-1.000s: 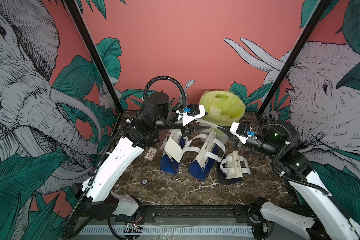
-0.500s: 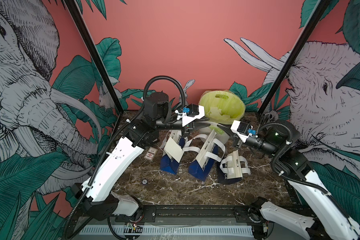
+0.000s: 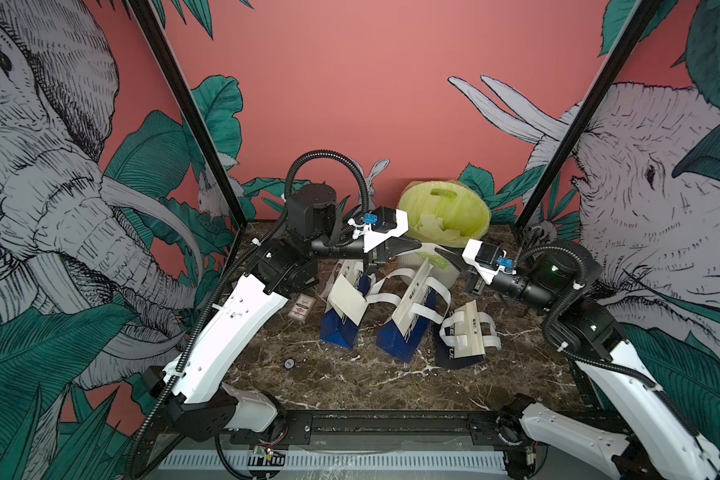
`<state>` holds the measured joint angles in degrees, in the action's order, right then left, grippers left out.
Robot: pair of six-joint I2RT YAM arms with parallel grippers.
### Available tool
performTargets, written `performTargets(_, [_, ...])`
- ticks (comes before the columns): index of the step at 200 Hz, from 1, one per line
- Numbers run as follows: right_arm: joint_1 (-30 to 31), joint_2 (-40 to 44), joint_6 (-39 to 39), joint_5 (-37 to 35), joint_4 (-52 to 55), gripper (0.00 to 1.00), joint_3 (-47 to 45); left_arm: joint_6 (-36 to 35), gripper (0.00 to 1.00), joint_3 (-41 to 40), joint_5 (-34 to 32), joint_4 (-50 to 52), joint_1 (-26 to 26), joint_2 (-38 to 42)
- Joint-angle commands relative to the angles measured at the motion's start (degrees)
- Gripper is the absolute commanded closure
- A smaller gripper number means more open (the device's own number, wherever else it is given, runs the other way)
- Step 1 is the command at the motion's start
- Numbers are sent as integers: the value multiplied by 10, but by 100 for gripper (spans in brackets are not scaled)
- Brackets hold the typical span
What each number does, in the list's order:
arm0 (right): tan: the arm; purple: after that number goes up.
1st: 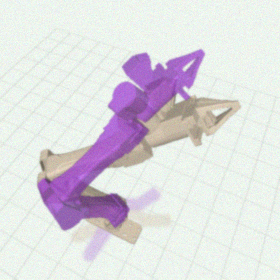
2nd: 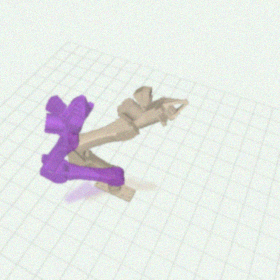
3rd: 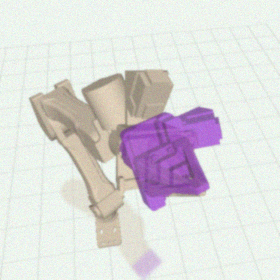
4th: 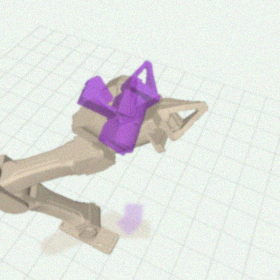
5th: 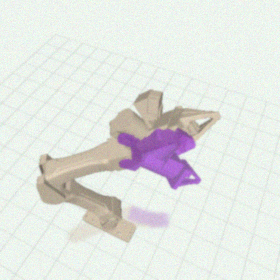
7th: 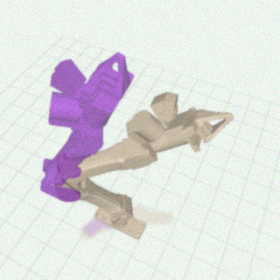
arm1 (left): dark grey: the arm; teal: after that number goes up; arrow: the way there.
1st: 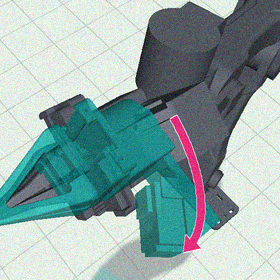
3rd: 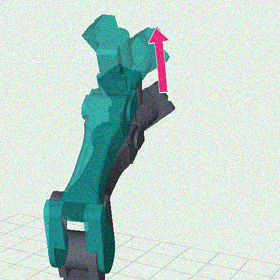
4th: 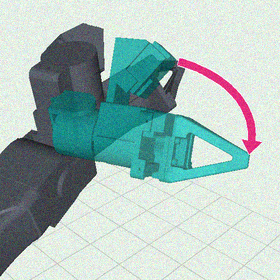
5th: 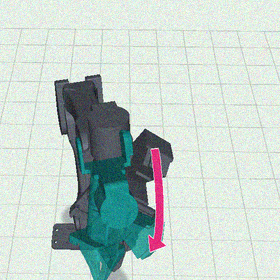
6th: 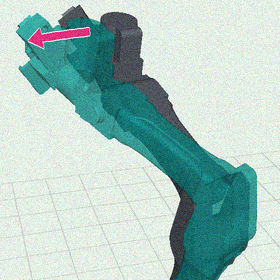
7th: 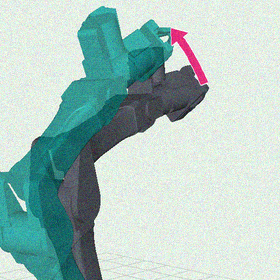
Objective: Shred takeout receipts and throw away
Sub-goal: Shred the takeout receipt.
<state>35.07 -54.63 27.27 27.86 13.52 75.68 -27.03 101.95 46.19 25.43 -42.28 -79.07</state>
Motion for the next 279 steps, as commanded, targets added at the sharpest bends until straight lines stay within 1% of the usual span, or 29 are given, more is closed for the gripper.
performTargets(1, [-2, 4, 9, -20, -24, 60, 4, -40, 100, 4, -3, 23, -1, 15])
performTargets(11, [-2, 5, 21, -20, -17, 59, 10, -72, 100, 15, -25, 61, -8, 8])
performTargets(31, [-2, -3, 37, -3, 9, 63, 32, -142, 100, 44, -84, 134, -33, -8])
performTargets(48, [-2, -16, 49, 16, 34, 63, 47, -166, 100, 55, -106, 157, -45, -15])
performTargets(69, [-2, -26, 57, 31, 51, 65, 58, -167, 100, 55, -106, 154, -47, -14])
performTargets(91, [-2, -29, 59, 33, 52, 72, 59, -167, 100, 53, -108, 148, -48, -11])
performTargets(108, [-2, -28, 63, 39, 55, 72, 57, -167, 100, 50, -110, 145, -47, -9])
performTargets(129, [-2, -27, 69, 56, 67, 66, 57, -170, 100, 47, -112, 143, -47, -10])
performTargets(185, [-2, -35, 74, 69, 84, 68, 60, -166, 100, 47, -111, 137, -48, -6])
performTargets(208, [-2, -40, 69, 80, 80, 73, 61, -166, 100, 47, -111, 137, -48, -6])
performTargets(250, [-2, -43, 65, 85, 74, 92, 62, -167, 100, 45, -112, 137, -49, -6])
performTargets(279, [-2, -42, 68, 77, 79, 93, 61, -166, 100, 44, -108, 131, -48, -5])
